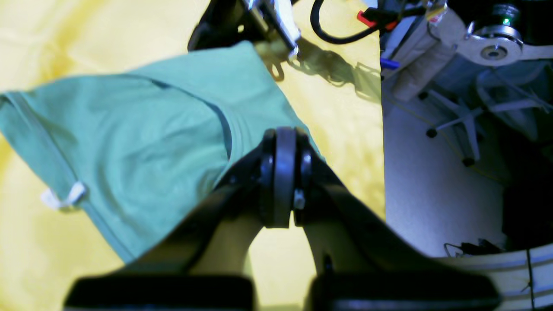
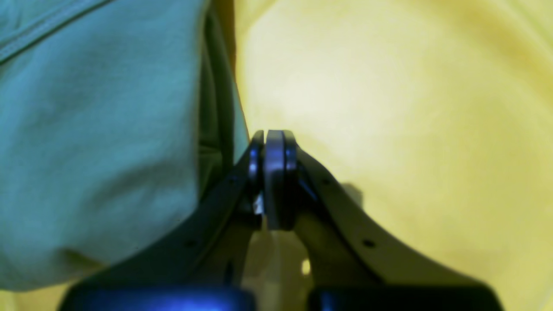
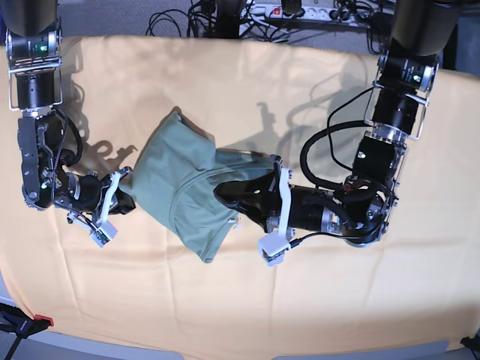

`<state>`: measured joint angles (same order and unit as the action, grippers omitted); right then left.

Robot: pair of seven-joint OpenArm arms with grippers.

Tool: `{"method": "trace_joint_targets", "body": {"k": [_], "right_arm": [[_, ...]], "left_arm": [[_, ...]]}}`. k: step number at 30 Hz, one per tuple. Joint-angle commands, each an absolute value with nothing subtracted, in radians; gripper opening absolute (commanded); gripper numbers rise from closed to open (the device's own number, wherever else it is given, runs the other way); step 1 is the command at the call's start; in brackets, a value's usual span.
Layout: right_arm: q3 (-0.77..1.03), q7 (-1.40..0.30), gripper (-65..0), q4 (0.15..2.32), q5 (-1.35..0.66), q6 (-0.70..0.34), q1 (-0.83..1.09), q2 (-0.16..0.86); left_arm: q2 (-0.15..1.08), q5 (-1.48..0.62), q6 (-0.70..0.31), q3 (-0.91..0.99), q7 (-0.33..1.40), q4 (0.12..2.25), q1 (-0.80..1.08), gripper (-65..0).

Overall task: Fold the T-shirt properly
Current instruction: 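Press and square the folded bundle with both grippers from its sides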

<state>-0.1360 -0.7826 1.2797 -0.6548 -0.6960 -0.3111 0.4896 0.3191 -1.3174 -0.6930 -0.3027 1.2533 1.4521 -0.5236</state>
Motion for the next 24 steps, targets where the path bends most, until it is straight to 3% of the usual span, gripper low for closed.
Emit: {"method": "trace_joint_targets", "body": {"k": [1,10,18,24], "right_arm": [[-0.127,-0.801,-65.0,1.296,-0.698,-0.698,-0.338,0.507],[-0.114,-1.12,-65.0,1.304,-1.263,-0.698,-0.262,0.548],[-0.02,-1.321,-65.0,1.431,-1.483,-0.698,-0.099,0.552],[0.032,-1.386,-65.0,1.594,-1.484,-0.698,0.061,0.552]], "left_arm": [[0.336,-1.345,-0.698,-0.295,1.231,1.465,-0.554,-65.0],[0.413,-1.357,-0.698,-0.295,1.228,1.465,-0.554,-65.0],[0.432,-1.374,-0.698,-0.295,1.229,1.465,-0.554,-65.0],[0.432,-1.375,-0.698,-0.295,1.229,1.465,-0.554,-65.0]]}}
